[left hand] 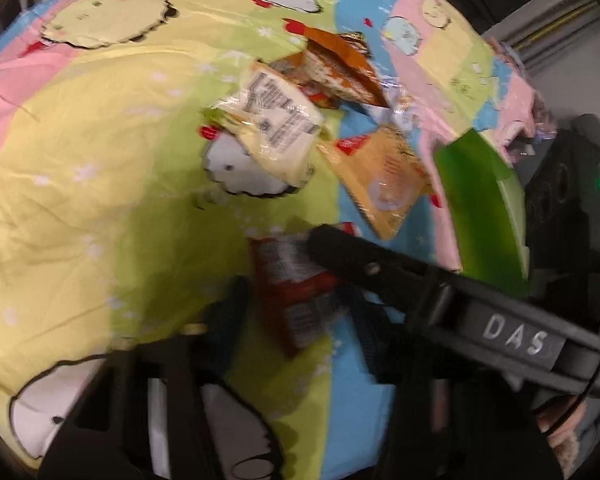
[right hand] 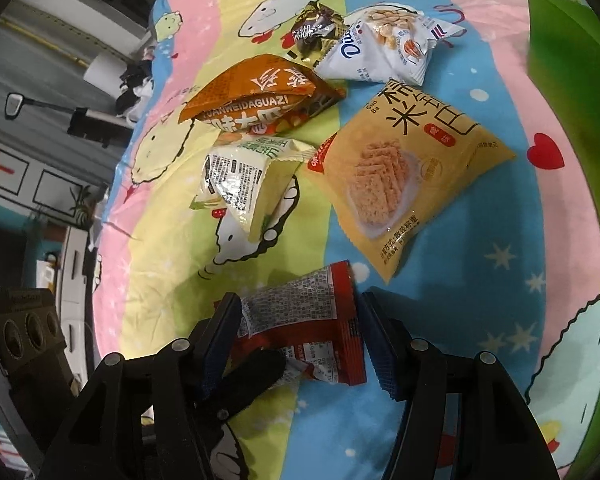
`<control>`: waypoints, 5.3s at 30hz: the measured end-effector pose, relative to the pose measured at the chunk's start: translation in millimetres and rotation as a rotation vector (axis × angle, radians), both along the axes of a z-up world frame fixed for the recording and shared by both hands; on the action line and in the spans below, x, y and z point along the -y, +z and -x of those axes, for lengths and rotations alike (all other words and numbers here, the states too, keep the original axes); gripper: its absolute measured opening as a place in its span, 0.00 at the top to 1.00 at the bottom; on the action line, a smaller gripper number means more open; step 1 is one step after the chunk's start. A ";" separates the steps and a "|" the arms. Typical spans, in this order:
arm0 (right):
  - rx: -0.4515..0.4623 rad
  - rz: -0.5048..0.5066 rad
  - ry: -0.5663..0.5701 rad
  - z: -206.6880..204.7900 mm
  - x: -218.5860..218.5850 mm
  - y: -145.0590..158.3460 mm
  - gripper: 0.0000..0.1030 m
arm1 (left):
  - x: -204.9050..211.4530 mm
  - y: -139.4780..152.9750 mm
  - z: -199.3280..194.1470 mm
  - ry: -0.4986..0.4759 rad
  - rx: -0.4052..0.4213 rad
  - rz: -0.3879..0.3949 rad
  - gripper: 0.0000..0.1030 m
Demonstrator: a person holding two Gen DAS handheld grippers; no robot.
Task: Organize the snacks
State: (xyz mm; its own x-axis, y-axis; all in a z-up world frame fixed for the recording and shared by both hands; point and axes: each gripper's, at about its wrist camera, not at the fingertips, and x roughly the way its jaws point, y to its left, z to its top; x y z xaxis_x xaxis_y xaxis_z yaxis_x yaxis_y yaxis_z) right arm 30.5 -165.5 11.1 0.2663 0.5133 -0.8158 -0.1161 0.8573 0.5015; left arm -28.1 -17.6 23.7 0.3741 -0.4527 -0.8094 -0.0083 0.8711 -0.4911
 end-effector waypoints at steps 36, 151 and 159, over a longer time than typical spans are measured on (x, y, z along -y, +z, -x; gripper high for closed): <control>0.452 0.028 -0.162 96.6 56.1 153.8 0.51 | 65.7 142.1 68.1 -0.163 0.488 -0.084 0.69; 0.051 0.213 -0.545 48.5 245.2 35.6 0.54 | 277.1 31.0 -18.4 -0.531 0.155 -0.120 0.77; 0.105 0.202 -0.561 61.8 239.8 55.9 0.51 | 259.9 53.5 -7.9 -0.534 0.171 -0.063 0.72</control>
